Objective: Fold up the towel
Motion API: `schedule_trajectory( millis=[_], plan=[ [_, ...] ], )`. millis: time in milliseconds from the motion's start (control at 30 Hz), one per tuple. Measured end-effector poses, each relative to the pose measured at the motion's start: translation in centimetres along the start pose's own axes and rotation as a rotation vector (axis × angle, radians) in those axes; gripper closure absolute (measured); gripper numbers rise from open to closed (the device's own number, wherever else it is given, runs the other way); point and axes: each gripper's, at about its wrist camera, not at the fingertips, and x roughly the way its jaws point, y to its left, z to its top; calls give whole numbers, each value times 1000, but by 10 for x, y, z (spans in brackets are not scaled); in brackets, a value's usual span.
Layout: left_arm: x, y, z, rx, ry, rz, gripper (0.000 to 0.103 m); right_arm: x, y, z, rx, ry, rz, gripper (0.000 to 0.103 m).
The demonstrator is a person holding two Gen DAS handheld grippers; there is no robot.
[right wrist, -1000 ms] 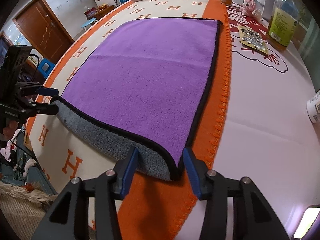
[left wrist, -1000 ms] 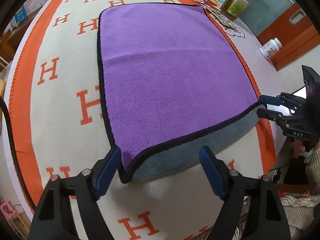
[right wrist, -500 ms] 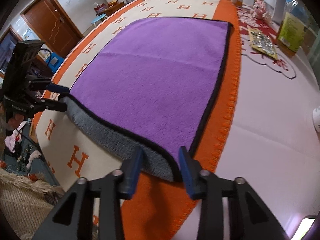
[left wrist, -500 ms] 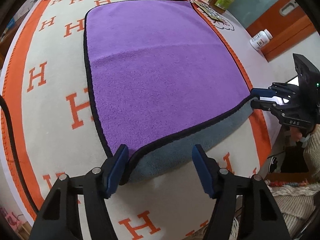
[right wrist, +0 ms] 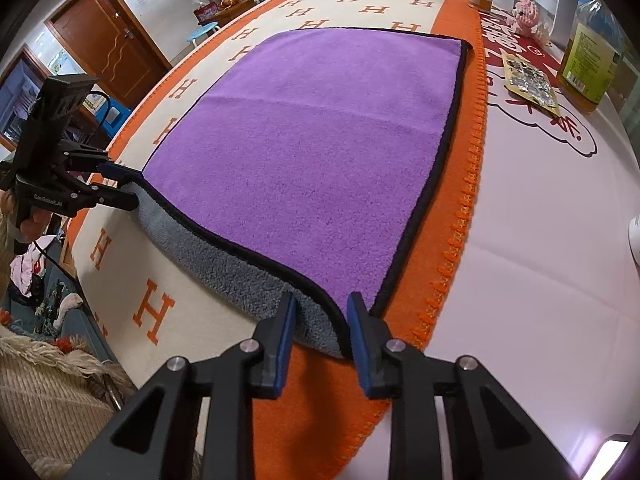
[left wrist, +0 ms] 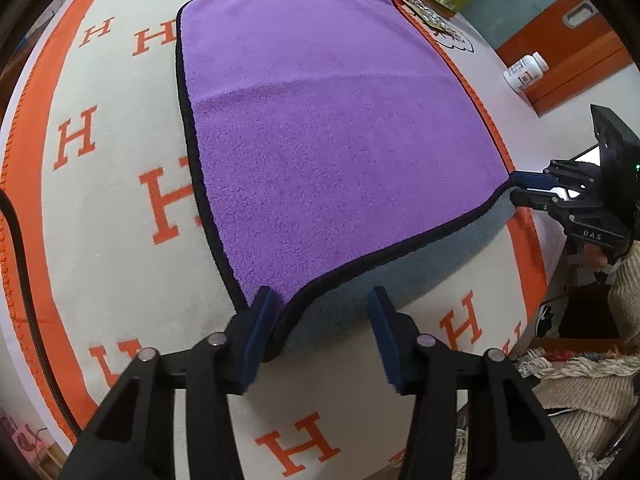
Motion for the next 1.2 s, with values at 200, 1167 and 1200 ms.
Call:
schedule_trajectory(
  millis=[200,1167,1200],
  plan=[
    [1,-12,-5,38,9,51,95,-1,4,-1,-8,-5,-32,96],
    [-58,39,50,-37,-82,34,99,-29,-16,63,136,-101,-86,98],
    [-60,42,54,-38,-87,34,99,-29,-17,66,141,-103,-89,98]
  ],
)
